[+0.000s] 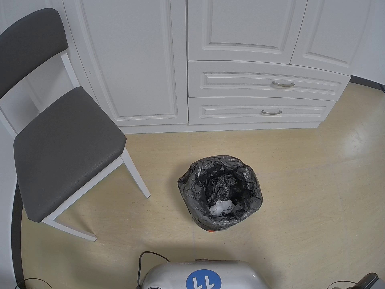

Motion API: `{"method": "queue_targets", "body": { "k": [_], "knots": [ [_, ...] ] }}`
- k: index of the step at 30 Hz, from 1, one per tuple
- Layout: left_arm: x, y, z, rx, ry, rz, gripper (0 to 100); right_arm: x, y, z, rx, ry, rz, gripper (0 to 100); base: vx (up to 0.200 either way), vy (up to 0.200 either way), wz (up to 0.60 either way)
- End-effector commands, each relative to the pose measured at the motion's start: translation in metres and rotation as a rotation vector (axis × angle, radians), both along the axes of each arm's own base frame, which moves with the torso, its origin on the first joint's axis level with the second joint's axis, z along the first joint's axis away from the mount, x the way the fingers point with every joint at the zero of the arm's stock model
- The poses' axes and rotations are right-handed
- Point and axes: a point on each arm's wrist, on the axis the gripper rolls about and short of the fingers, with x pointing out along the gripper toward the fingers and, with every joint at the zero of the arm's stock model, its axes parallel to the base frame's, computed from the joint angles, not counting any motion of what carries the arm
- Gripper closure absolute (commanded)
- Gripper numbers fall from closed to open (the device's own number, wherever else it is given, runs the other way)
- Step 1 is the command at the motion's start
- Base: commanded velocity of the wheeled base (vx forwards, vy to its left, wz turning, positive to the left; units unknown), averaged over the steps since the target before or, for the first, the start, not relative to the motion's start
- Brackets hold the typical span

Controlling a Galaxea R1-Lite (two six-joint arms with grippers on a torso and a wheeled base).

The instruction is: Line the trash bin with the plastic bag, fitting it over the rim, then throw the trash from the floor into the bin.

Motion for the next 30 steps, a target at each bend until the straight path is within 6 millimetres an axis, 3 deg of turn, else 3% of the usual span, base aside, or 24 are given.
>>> {"method": "queue_targets", "body": {
  "k": [1,8,16,20,25,30],
  "knots": [
    [-0.036,0.004,-0.026,-0.004,-0.011,0.086,0,-0.036,-0.002,-0.041,0.004,-0.027,-0.031,0,0.0,0.0,0.0],
    [-0.063,0.0,-0.042,-0.004,-0.02,0.167,0,-0.058,-0.003,-0.065,0.004,-0.024,-0.039,0,0.0,0.0,0.0],
    [-0.087,-0.003,-0.059,-0.003,-0.034,0.209,0,-0.066,0.0,-0.082,-0.009,-0.059,-0.087,0,0.0,0.0,0.0],
    [-0.11,-0.003,-0.087,-0.002,-0.031,0.204,0,-0.066,0.0,-0.081,-0.012,-0.068,-0.096,0,0.0,0.0,0.0],
    [-0.112,-0.002,-0.104,-0.014,-0.029,0.185,0,-0.066,0.0,-0.081,-0.01,-0.07,-0.091,0,0.0,0.0,0.0],
    [-0.108,-0.001,-0.107,-0.075,-0.042,0.164,0,-0.067,0.0,-0.078,-0.019,-0.105,-0.09,0,0.0,0.0,0.0]
  ]
}}
